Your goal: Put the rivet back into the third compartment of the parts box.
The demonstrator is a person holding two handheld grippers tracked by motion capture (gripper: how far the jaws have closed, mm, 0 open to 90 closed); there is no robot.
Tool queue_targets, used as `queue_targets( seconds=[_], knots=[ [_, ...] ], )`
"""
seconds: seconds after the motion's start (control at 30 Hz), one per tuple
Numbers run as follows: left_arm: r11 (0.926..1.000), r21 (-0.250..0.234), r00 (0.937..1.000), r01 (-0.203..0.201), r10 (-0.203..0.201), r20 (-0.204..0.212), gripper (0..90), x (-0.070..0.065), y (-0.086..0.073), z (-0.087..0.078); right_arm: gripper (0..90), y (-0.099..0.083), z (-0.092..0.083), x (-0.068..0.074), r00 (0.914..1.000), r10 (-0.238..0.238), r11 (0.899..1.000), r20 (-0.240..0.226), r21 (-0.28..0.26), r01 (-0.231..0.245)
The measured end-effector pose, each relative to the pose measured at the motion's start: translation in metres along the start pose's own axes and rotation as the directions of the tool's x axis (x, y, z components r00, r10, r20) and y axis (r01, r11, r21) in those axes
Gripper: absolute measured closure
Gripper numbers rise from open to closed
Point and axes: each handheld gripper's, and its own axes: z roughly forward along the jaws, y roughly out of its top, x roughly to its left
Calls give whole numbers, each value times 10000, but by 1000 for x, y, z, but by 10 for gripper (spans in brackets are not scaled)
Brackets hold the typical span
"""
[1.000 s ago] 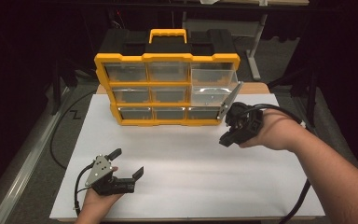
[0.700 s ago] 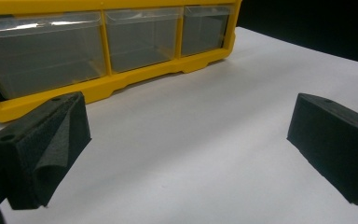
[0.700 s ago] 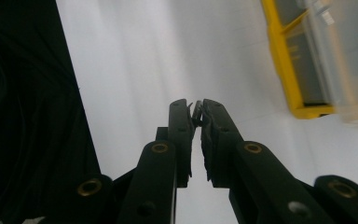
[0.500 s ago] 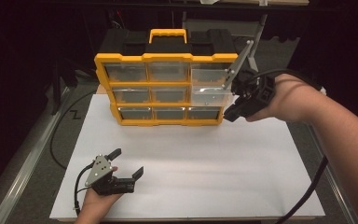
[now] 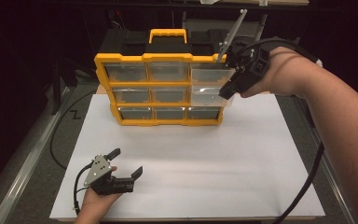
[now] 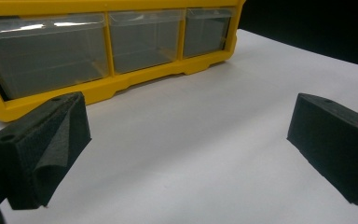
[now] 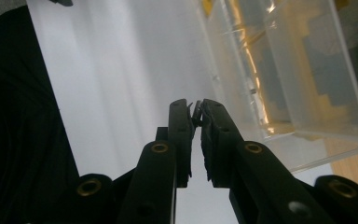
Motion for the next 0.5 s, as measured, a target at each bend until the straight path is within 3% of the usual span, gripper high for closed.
queue_targets(
  seconds=[0.5],
  knots=[
    [10000, 44, 10000, -31, 31, 7, 3, 1, 0, 0, 833, 40, 5, -30, 9989, 40, 9998, 461, 217, -50]
  ],
)
